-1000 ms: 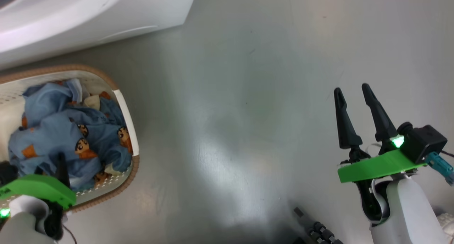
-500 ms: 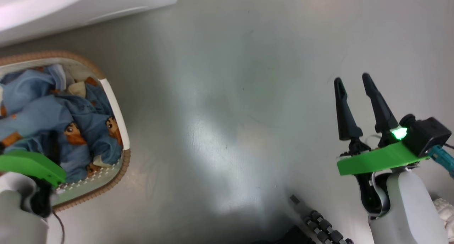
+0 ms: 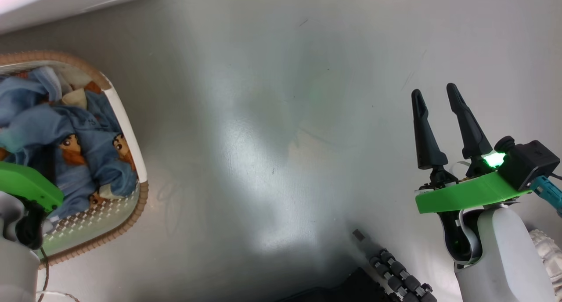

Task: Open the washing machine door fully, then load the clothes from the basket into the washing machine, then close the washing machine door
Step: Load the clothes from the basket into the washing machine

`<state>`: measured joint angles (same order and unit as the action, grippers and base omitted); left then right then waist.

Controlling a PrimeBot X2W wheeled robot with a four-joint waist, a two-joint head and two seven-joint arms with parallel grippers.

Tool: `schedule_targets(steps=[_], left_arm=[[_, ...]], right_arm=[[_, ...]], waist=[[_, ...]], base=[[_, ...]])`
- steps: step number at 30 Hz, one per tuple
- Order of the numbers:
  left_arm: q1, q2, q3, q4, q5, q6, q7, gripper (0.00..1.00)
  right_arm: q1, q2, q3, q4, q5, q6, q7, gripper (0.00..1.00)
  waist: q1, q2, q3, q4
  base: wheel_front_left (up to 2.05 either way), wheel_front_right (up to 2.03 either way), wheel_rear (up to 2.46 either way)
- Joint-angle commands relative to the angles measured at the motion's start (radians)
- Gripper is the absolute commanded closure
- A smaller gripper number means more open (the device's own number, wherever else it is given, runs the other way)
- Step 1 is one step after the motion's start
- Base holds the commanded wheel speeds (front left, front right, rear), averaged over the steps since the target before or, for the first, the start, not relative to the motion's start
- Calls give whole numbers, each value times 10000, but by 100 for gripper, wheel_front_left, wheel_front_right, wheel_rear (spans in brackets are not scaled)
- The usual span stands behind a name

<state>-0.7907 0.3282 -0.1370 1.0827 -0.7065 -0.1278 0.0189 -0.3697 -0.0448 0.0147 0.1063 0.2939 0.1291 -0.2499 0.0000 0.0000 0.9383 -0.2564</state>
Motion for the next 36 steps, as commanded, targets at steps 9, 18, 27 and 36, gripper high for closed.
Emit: schedule_targets(steps=[9,18,27,36], left_arm=[[151,196,-151,227,-114,-28,-109,100],[863,-61,-582,-101,-292,-28,-1250,100],[1751,-301,-1272,-758,-727,-28,-2189,100],[2516,-434,-1799,-1729,-1113,-28,-2730,100]], right_arm=[[212,-54,-9,-135,-83,16,-118,0],[260,-54,-189,-122,-368,16,-118,0],[406,-54,-326,13,-653,16,-118,0],[786,-54,-470,201,-864,16,-118,0]], waist=[[0,0,-365,168],[0,0,-1374,539],[0,0,-2683,994],[0,0,-3940,1306]], base=[[0,0,0],[0,0,0],[0,0,0],[0,0,0]])
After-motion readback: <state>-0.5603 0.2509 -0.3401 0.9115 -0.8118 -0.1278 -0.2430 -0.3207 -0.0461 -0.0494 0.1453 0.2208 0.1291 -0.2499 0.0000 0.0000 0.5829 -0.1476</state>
